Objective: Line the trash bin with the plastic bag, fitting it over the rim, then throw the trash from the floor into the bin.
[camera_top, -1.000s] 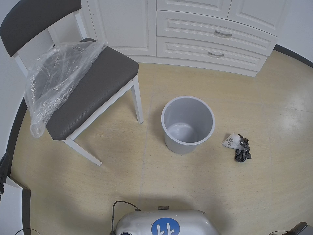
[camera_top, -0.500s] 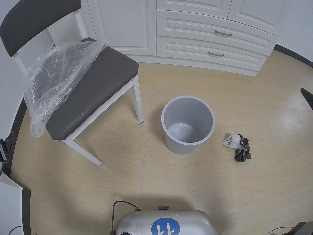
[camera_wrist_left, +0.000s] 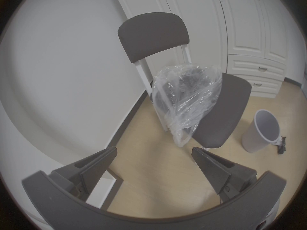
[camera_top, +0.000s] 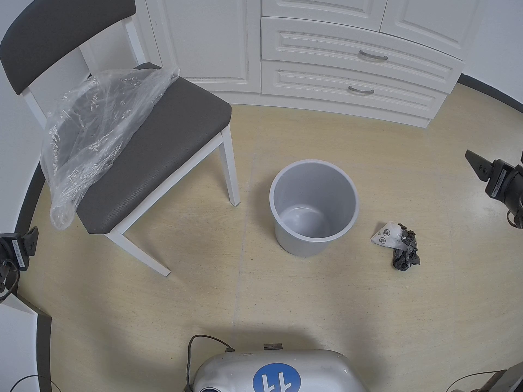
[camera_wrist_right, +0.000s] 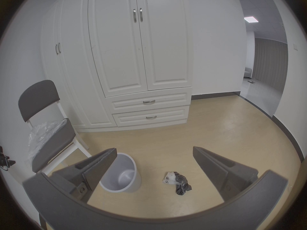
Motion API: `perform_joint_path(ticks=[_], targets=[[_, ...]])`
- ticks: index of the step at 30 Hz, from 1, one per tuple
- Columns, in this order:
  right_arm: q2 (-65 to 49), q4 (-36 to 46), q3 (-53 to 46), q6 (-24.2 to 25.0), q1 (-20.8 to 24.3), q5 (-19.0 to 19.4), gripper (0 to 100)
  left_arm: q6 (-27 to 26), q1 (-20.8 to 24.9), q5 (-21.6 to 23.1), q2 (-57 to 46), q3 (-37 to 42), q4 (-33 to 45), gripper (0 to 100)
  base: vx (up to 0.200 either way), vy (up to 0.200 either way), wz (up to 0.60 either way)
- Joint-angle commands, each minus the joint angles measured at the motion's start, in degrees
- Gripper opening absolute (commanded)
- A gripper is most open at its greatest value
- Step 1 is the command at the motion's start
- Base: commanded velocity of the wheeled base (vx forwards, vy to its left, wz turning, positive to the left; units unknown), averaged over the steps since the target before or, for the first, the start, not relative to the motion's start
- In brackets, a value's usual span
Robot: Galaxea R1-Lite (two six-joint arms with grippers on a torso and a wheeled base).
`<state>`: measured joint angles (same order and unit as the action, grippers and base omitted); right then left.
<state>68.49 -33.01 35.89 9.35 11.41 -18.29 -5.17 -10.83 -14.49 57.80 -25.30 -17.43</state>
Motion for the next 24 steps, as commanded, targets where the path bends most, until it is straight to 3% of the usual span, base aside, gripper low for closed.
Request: perform_joint_path(ticks=[1, 11, 24], targets=[[4.5, -2.0, -0.8, 0.0, -0.3, -0.2, 100, 1.4, -1.1, 3.4, 1.8, 0.1, -0.7, 100, 0.0, 0.0, 0.0], [6.1, -2.1, -0.7, 0.1, -0.4, -0.1, 100, 1.0, -3.9, 4.3, 7.2, -1.1, -1.6, 100, 0.0, 0.0, 0.0], [8.0, -2.1, -0.8, 0.0, -0.4, -0.2, 100, 1.6, -5.3, 4.7, 24.9, 0.2, -18.3, 100, 0.0, 0.0, 0.0]])
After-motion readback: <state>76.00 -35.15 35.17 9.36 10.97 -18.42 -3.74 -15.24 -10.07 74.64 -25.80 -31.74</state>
